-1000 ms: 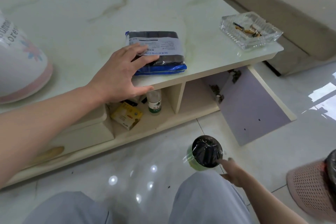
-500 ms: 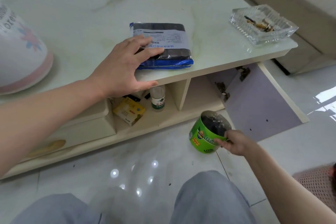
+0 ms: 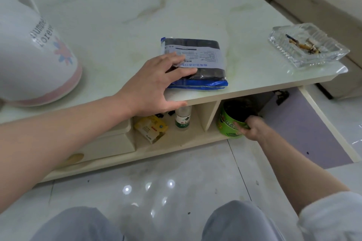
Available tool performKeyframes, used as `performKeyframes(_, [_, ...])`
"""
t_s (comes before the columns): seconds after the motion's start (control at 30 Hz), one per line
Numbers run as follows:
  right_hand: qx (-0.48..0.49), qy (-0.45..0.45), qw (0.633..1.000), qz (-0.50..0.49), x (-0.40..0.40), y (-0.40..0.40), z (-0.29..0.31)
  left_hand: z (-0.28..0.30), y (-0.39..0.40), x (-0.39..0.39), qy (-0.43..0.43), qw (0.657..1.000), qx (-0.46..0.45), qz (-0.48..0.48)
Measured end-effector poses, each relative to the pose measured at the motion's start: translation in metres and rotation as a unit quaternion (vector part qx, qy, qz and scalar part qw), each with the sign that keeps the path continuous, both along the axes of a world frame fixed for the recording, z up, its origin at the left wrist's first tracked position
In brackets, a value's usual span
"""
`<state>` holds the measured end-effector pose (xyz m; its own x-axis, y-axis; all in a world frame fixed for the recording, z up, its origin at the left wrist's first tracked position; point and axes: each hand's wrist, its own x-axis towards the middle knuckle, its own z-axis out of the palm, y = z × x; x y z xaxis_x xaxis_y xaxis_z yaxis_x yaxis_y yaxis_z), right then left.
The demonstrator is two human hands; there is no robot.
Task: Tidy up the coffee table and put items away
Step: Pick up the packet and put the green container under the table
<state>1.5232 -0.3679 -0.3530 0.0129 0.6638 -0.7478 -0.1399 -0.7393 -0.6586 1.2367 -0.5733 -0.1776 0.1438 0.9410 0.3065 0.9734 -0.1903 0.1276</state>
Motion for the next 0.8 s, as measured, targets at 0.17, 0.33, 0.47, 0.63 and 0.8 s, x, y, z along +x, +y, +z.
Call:
performKeyframes(0.17, [0.025, 0.040, 0.999, -0.011, -0.010, -0.001, -0.010, -0.001, 0.002, 0.000, 0.000, 1.000, 0.001, 0.001])
performKeyframes(0.33, [0.043, 0.113, 0.992, 0.025, 0.001, -0.050, -0.017, 0.000, 0.000, 0.001, 0.003, 1.000, 0.002, 0.002])
performKeyframes(0.47, [0.052, -0.067, 0.992, 0.096, 0.063, -0.098, -0.037, 0.001, -0.001, 0.001, 0.012, 1.000, 0.005, 0.004])
performKeyframes(0.63, [-0.007, -0.203, 0.972, 0.119, 0.138, -0.123, -0.043, 0.001, -0.002, 0.002, 0.017, 1.000, 0.005, 0.006])
performKeyframes(0.8, [0.007, -0.309, 0.947, 0.083, 0.181, -0.129, -0.017, 0.005, -0.004, 0.005, 0.024, 1.000, -0.001, 0.009])
